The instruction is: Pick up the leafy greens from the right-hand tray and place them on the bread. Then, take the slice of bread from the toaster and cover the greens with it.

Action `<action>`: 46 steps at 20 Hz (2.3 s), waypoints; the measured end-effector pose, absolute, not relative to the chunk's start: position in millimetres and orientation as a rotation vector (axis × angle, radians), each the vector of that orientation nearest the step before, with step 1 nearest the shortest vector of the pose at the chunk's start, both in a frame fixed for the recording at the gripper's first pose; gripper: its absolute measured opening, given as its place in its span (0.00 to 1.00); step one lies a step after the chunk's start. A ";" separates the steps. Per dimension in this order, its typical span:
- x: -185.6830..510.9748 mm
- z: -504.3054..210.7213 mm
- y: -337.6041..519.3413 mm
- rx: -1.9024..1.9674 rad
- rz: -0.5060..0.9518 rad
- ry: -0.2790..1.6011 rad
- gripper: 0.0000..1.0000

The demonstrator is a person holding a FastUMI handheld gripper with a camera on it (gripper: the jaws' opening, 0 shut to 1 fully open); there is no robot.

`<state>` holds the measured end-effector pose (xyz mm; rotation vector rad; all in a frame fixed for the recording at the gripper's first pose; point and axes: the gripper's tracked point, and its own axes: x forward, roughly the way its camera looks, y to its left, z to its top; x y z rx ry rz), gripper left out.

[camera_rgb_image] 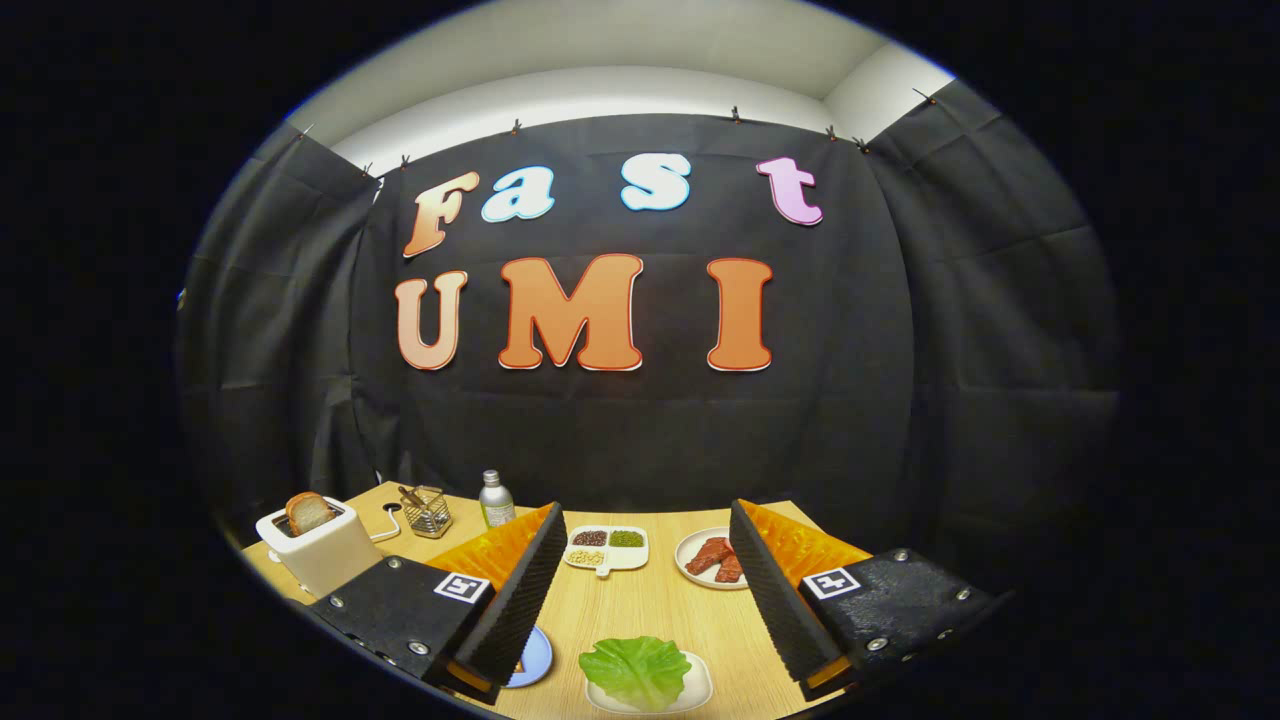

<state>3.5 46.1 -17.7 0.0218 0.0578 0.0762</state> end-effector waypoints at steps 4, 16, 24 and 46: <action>8.6 -22.0 50.9 0.033 0.087 0.066 0.98; 16.7 -78.0 45.0 -0.012 0.089 0.158 0.98; 19.4 -153.5 49.8 -0.045 0.132 0.307 0.98; 10.5 -289.3 46.2 -0.118 0.204 0.596 0.99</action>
